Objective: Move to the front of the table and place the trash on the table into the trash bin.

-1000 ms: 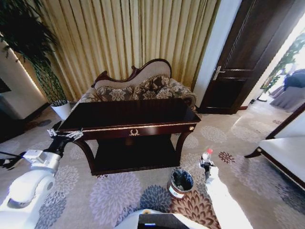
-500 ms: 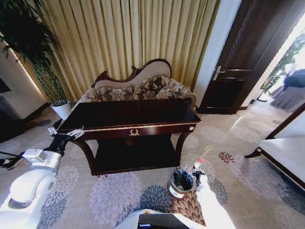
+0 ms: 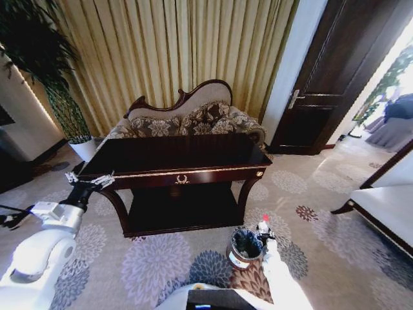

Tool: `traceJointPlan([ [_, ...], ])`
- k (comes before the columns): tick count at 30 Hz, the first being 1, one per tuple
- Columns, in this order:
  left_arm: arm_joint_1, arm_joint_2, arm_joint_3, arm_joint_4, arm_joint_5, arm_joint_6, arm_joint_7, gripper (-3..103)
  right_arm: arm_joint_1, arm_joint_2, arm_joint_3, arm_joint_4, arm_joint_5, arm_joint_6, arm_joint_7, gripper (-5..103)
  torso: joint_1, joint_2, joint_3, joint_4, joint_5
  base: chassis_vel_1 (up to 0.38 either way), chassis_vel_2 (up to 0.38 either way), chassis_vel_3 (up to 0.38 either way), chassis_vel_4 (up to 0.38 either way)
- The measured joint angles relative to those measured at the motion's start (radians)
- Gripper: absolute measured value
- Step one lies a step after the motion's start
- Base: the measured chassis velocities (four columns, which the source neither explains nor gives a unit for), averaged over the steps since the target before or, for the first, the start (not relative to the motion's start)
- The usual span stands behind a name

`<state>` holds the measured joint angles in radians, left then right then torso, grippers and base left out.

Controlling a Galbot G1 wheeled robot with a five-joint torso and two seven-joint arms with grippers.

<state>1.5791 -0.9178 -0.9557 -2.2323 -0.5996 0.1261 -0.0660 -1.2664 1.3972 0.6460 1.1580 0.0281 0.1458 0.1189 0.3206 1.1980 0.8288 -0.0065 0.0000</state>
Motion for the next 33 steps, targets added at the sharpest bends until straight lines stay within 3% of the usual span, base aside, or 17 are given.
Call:
traceJointPlan([
  [6,-0.01,0.004,0.006,0.002,0.001,0.002,0.0,100,-0.001,0.009,-0.004,0.003,0.022,0.0,0.0,90,0.0,0.0,0.0,-0.0001,0.0001,0.0,0.0,0.0,0.0],
  [9,-0.012,0.005,0.006,0.006,0.001,0.002,-0.001,100,-0.001,0.01,-0.002,0.021,0.04,0.0,0.0,90,0.0,0.0,0.0,-0.0001,0.0001,0.0,0.0,0.0,0.0],
  [12,-0.011,0.001,0.006,0.007,0.001,0.002,-0.001,100,-0.011,0.005,0.001,0.086,0.102,0.001,0.0,94,0.0,0.0,0.0,-0.0001,0.0004,0.0,0.0,0.0,0.0],
  [14,-0.013,-0.004,0.01,0.007,0.0,0.002,-0.002,100,-0.029,-0.003,0.015,0.233,0.194,-0.002,0.0,97,0.0,0.0,0.0,-0.0001,0.0003,0.0,0.0,0.0,0.0],
  [16,-0.021,-0.013,0.016,0.003,0.001,0.002,-0.004,100,-0.054,-0.012,0.039,0.494,0.294,-0.06,0.001,100,0.0,0.0,0.0,0.0002,-0.0005,0.0,0.0,0.0,0.0],
  [17,-0.021,-0.013,0.016,0.003,0.001,0.002,-0.004,100,-0.054,-0.012,0.039,0.494,0.294,-0.06,0.001,100,0.0,0.0,0.0,0.0002,-0.0005,0.0,0.0,0.0,0.0],
  [19,-0.029,-0.027,0.025,-0.008,0.003,0.01,-0.02,100,-0.067,-0.02,0.048,0.738,0.376,-0.156,0.001,100,0.0,0.0,0.0,-0.0002,-0.0002,0.0,0.0,0.0,0.0],
  [20,-0.029,-0.027,0.025,-0.008,0.003,0.01,-0.02,100,-0.067,-0.02,0.048,0.738,0.376,-0.156,0.001,100,0.0,0.0,0.0,-0.0002,-0.0002,0.0,0.0,0.0,0.0],
  [22,-0.033,-0.048,0.033,-0.024,0.007,0.022,-0.038,100,-0.055,-0.043,0.034,0.932,0.451,-0.255,0.0,100,0.0,0.0,0.0,-0.0001,-0.0004,0.0,0.0,0.0,0.0],
  [27,-0.023,-0.085,0.03,-0.062,0.014,0.039,-0.091,100,-0.026,-0.087,0.016,1.083,0.524,-0.354,0.0,100,0.0,0.0,0.0,0.0,0.0001,0.0,0.0,0.0,0.0],
  [33,-0.006,-0.101,0.015,-0.084,0.017,0.042,-0.106,100,-0.033,-0.106,0.014,1.11,0.521,-0.366,0.0,100,0.0,0.0,0.0,0.0,0.0002,0.0,0.0,0.0,0.0],
])
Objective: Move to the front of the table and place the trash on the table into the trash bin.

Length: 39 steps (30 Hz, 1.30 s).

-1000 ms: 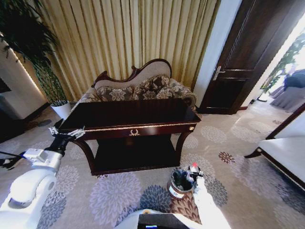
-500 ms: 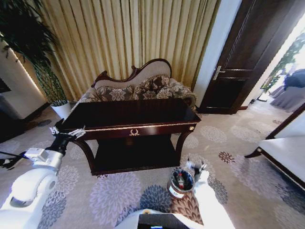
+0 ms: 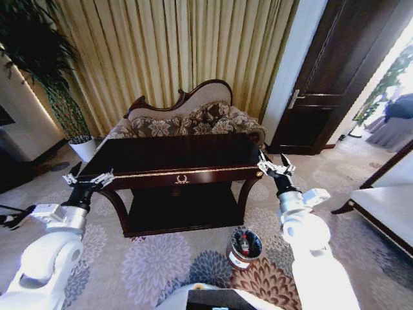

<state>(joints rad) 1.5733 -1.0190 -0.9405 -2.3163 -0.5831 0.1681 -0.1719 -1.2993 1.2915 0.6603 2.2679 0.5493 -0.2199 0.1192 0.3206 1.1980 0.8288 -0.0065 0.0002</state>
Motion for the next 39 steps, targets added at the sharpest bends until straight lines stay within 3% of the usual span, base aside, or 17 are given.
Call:
traceJointPlan([
  [22,0.025,0.003,-0.029,-0.042,-0.003,0.004,-0.002,100,-0.06,-0.053,0.07,0.037,-0.013,0.022,0.0,100,0.0,0.0,0.0,-0.0001,-0.0002,0.008,-0.005,-0.005,0.004],
  [39,0.035,0.013,-0.034,-0.035,-0.005,0.001,0.004,100,-0.085,-0.055,0.079,0.037,-0.015,0.036,-0.001,100,0.0,0.0,0.0,-0.0001,-0.0002,0.138,-0.134,-0.13,0.142],
])
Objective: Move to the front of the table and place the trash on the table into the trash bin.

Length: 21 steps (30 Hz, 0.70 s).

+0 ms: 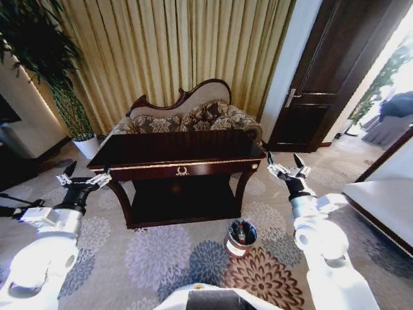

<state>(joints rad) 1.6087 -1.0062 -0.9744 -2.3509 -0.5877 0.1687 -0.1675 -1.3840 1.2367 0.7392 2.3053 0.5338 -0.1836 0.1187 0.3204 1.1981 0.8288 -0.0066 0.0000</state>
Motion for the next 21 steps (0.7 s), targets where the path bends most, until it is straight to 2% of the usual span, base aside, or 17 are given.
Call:
traceJointPlan([
  [10,-0.002,0.003,-0.002,0.006,-0.003,-0.002,0.003,100,-0.016,0.008,0.008,-0.011,-0.003,0.009,0.0,100,0.0,0.0,0.0,0.0,0.0,0.127,-0.12,-0.121,0.124],
  [21,-0.006,0.005,0.001,0.015,-0.003,-0.002,0.007,100,-0.021,0.011,0.02,-0.047,-0.006,0.032,0.0,100,0.0,0.0,0.0,0.0,0.0001,0.182,-0.172,-0.185,0.18],
])
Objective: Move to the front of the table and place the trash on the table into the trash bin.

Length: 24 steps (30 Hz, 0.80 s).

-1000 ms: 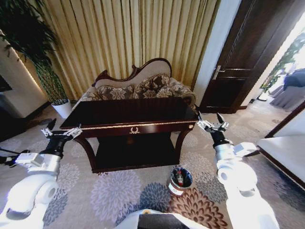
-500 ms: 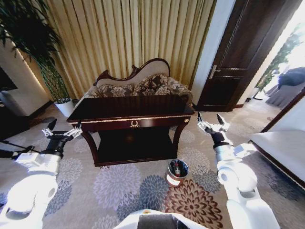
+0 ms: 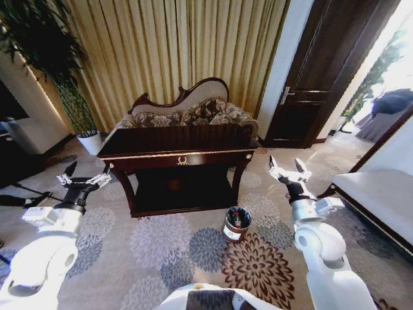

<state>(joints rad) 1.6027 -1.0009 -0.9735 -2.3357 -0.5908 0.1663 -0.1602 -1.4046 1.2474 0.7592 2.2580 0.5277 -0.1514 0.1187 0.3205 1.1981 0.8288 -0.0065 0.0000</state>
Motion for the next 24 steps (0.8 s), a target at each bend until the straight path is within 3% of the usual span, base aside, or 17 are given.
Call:
traceJointPlan([
  [24,0.0,0.01,-0.001,0.0,0.0,0.0,0.0,100,-0.012,0.002,0.018,-0.023,0.003,0.031,0.0,100,0.0,0.0,0.0,-0.0001,0.0002,0.193,-0.19,-0.189,0.189],
])
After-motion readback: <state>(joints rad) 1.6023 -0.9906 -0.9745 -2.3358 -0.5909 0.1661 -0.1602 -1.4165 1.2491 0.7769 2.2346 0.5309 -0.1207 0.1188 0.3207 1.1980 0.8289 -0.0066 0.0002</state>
